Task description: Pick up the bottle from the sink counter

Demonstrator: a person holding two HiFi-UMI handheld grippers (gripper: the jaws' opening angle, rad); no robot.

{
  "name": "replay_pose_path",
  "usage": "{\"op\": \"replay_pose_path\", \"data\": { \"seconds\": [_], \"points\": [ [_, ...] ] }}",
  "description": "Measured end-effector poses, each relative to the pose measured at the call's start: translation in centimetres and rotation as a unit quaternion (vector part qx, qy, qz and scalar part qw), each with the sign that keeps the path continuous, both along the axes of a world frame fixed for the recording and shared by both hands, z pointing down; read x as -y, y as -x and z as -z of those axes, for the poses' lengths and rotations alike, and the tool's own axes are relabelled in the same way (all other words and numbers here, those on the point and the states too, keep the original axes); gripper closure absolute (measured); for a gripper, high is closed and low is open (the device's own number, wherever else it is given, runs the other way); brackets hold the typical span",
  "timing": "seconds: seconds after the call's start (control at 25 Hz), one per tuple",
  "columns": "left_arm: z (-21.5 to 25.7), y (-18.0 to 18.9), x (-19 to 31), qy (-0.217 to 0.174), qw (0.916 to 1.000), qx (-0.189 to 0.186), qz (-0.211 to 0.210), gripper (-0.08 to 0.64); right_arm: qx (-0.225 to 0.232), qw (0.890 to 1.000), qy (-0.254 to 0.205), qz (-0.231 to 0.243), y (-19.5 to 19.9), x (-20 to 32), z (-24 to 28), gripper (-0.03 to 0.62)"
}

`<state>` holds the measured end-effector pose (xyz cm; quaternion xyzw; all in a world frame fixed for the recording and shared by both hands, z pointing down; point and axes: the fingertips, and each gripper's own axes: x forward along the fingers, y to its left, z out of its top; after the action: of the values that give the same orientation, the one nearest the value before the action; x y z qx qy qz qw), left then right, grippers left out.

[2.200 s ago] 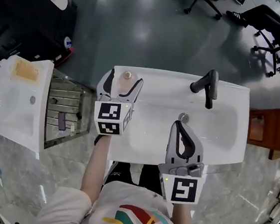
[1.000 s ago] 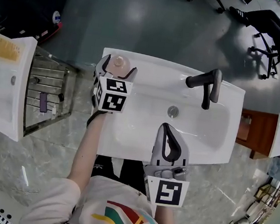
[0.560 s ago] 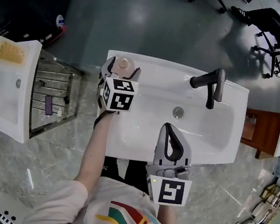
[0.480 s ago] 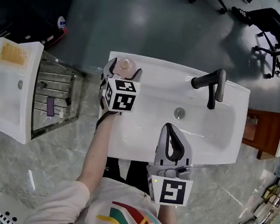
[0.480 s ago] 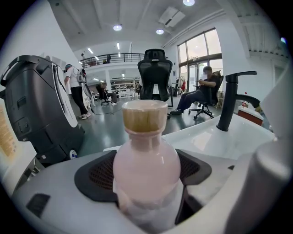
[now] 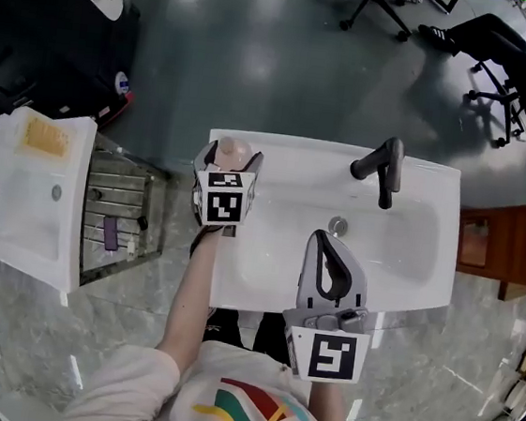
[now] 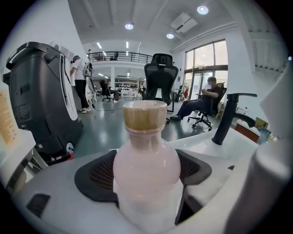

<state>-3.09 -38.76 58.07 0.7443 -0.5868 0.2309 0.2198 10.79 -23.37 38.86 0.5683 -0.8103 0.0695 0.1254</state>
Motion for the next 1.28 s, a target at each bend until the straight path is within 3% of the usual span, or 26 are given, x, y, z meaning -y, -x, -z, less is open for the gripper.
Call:
{"op": "replay_pose_path", "data": {
  "seconds": [0.32,0.6,0.8,1.08,1.28],
  "points": [
    [9.5,-0.7,0.1,-0.066,0.9974,0.010,-0.026,0.155,0.010,0.998,-0.065,-0.011,-0.9,0.7,4.9,0.581],
    [21.1,-2.4,-2.0,-0.150,0.9866,0.000,-0.064,0.155,0.025,0.994,-0.108,-0.011,-1.0,1.0,9.8,0.581],
    [27.5,-2.5,-5.1,-0.187,0.9806,-0.017,-0.058,0.155,0.033,0.989,-0.145,-0.003,-0.7,1.3,13.2,0.581],
    [33.2,-2.7,-11.0,-0.262,0.9617,-0.009,-0.079,0.155,0.041,0.982,-0.184,0.015,0.1,0.6,16.0,0.580],
    [35.2,-2.0,-15.1,-0.303,0.9507,-0.009,-0.066,0.155,0.035,0.979,-0.197,0.030,0.7,-0.4,16.3,0.581]
  ]
}}
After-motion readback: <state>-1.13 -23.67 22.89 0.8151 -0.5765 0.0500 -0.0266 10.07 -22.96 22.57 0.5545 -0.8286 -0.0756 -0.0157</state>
